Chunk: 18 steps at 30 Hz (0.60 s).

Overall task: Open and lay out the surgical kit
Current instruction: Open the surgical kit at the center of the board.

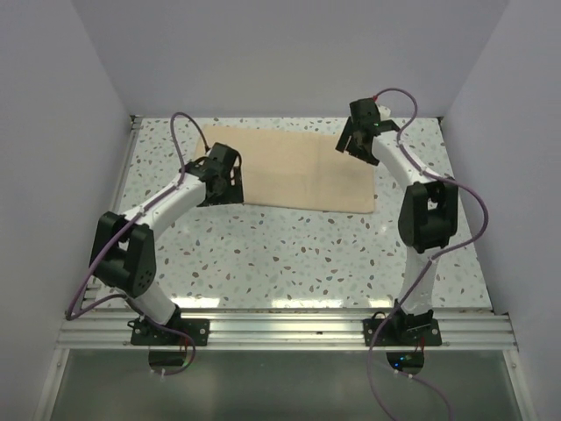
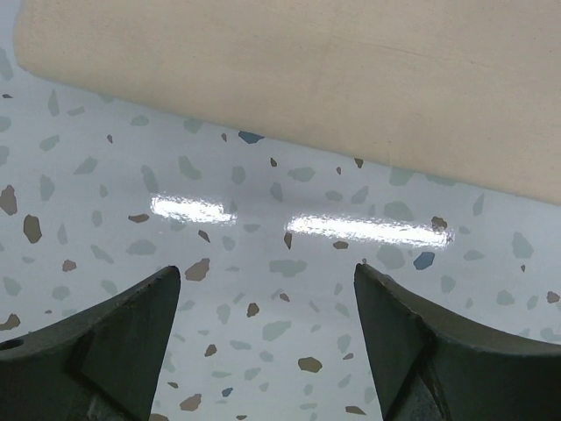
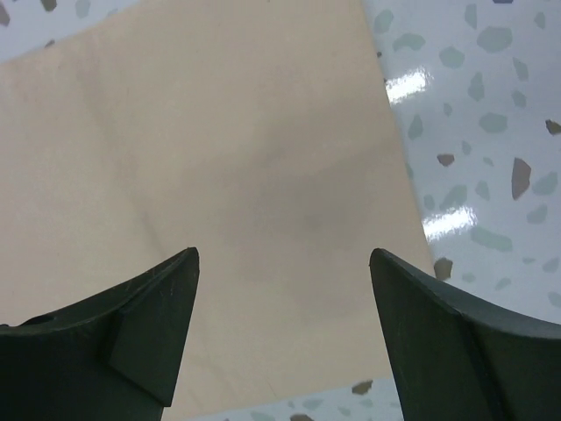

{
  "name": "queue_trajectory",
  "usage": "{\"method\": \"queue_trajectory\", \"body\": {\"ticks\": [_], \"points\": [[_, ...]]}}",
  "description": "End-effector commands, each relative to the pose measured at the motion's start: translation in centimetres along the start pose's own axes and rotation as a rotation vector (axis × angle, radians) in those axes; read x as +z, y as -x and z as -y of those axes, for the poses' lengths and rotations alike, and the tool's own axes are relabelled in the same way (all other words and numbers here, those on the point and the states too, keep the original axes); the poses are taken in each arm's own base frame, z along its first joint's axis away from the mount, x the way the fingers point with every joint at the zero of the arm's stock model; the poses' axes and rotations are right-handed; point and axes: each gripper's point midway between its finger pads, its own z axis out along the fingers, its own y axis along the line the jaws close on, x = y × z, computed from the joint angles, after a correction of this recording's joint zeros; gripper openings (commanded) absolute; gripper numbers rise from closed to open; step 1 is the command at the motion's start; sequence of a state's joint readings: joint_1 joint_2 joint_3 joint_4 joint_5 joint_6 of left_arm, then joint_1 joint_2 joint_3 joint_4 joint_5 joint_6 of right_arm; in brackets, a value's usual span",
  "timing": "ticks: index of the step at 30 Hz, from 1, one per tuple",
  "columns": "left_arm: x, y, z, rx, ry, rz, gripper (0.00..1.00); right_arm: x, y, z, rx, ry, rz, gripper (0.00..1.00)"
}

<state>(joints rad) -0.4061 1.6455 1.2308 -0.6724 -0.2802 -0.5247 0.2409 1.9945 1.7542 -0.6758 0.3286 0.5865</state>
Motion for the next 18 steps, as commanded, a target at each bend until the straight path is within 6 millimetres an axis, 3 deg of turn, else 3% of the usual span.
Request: {"method": "queue_trajectory", "body": {"ticks": [1,3,4,10,13,18], "points": [[-1.6,0.5,-0.8,-0.037,0.011,0.038,0.84,3.3,2.5,0.7,0.117,-0.029,-0.002,0.82],[-1.7,0.3,-1.0,-0.037,0.016,0.036,0.84,6.1,2.1,1.4,0.151,-0.044,-0.042,0.81],[-1.8,0.2,-1.1,-0.038,0.017,0.038,0.84,6.4,3.3,0.9,0.171,-0.026,-0.023,0.81],[-1.9,-0.6,-1.7,-0.036,0.031,0.032,0.84,10.5,5.5,0.8,0.201,-0.024,0.014,0.78],[-1.9,-1.0,-2.0,-0.04,0.035,0.029,0.84,11.5,6.8,1.0,0.204,-0.028,0.047,0.77],[-2.2,-1.5,-2.5,-0.053,0.044,0.031,0.84,14.3,6.6,1.3,0.182,-0.051,0.057,0.76]]}}
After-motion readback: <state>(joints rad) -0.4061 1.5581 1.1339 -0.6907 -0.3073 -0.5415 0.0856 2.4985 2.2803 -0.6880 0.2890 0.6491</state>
